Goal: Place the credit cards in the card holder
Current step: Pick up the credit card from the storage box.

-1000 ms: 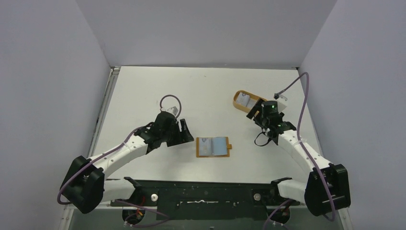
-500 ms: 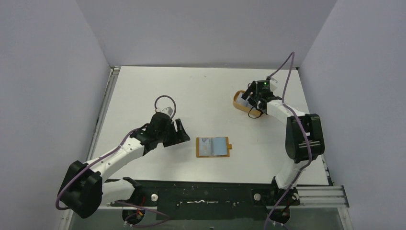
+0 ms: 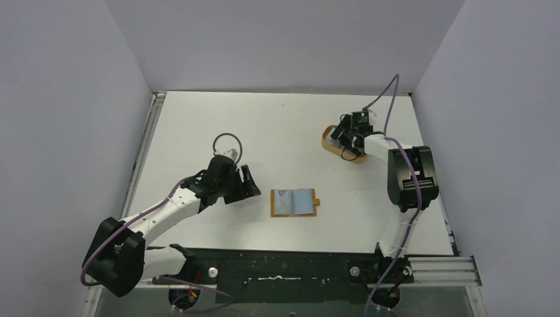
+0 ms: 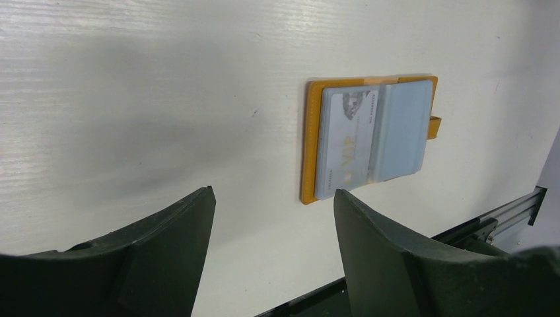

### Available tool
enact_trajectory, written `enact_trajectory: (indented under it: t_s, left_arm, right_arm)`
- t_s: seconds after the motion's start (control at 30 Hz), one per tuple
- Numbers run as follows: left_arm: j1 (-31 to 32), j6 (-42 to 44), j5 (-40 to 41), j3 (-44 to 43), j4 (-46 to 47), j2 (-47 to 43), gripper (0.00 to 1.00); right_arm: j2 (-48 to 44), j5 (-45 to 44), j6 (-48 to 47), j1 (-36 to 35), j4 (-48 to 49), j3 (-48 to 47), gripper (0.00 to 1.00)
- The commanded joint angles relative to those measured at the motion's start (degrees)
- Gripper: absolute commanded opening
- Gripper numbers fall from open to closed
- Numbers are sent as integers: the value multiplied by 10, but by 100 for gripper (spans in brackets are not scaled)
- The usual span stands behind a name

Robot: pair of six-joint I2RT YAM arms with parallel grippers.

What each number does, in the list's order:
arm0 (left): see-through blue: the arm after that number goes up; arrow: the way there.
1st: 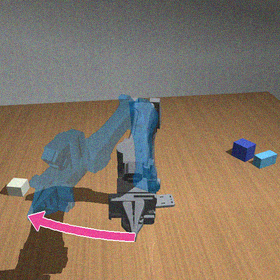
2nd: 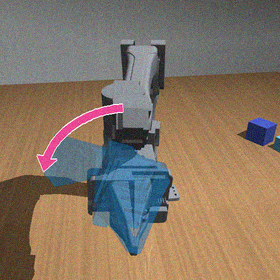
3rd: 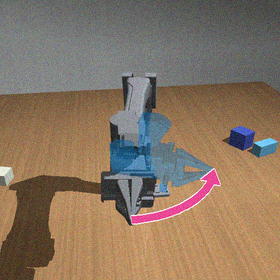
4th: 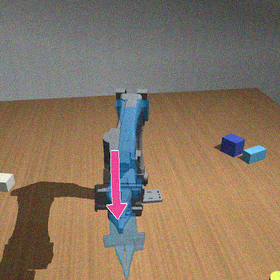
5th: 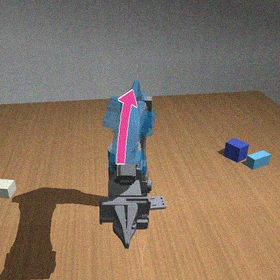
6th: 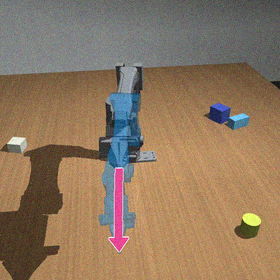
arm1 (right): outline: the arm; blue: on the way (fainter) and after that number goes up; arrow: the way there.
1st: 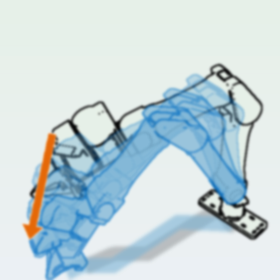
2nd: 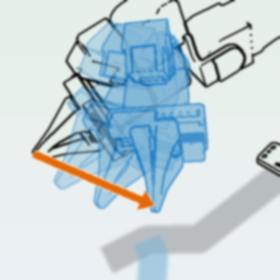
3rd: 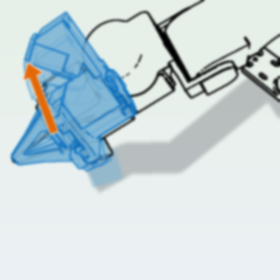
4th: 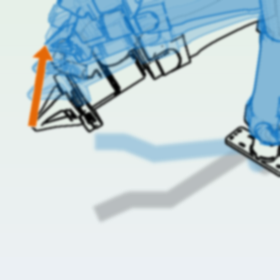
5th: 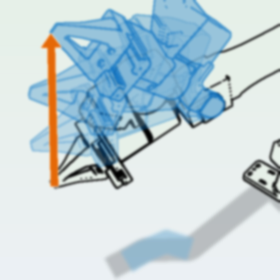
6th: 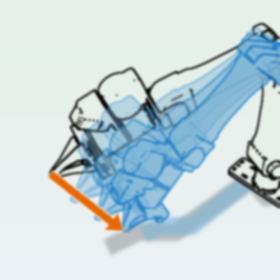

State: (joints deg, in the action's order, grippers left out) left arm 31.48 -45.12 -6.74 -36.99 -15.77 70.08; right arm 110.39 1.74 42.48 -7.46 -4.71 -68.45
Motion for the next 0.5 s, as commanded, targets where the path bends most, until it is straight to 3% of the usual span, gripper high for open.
enact_trajectory:
  t_s: [0.0,0.47]
  left_arm:
    - [-5,6,-10,-9,16,5,64]
    - [-7,4,-18,-13,19,24,63]
  right_arm:
    - [6,6,-1,7,15,-17,68]
    - [-7,15,-3,30,26,27,54]
